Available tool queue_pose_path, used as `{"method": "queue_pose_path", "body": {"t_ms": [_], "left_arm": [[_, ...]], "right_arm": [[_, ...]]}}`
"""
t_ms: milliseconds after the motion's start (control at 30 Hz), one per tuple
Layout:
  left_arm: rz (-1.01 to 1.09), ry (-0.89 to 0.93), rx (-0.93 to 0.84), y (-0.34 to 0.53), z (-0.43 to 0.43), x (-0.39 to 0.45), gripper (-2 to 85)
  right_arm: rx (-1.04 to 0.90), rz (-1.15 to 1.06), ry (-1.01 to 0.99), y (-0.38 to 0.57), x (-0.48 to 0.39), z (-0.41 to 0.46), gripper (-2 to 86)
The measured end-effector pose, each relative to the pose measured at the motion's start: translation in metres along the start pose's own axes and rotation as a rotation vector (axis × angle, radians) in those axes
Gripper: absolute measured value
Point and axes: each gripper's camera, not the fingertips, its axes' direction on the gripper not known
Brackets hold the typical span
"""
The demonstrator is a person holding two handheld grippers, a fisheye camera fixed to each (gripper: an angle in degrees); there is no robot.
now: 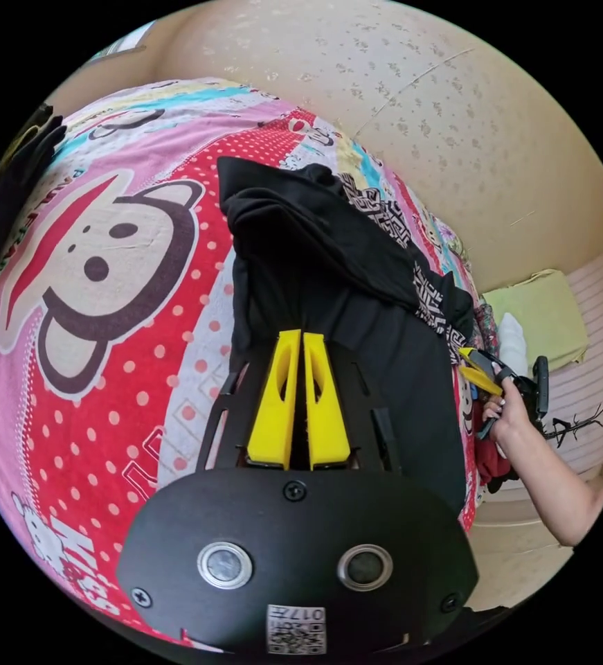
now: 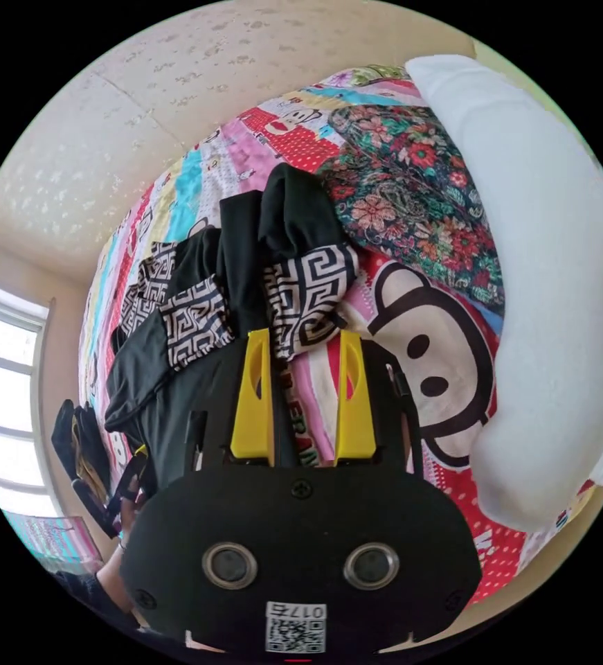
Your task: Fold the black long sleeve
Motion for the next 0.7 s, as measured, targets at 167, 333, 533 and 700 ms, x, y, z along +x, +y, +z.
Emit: {"method": "queue_pose_path", "body": {"t_ms": [167, 333, 533, 700], "left_arm": [[-0.049, 0.119, -0.004, -0.004, -0.01, -0.008, -0.7], [-0.043, 0.119, 0.005, -0.007, -0.021, 0.01, -0.7], [-0.044, 0.129, 0.012, -0.012, -0.031, 0.03, -0.8], [-0.053, 0.154, 0.016, -0.016, -0.039, 0.044, -0.8]], "right_arm": [[-0.002, 0.189, 0.016, -0.007, 0.009, 0.024, 5.0], [0.18, 0.147, 0.07, -0.017, -0.01, -0.019, 3.5], [0.342, 0.036, 0.24, -0.049, -0.025, -0.069, 3.2], [0.646, -0.135, 0.089, -0.059, -0.088, -0.141, 3.1]]}}
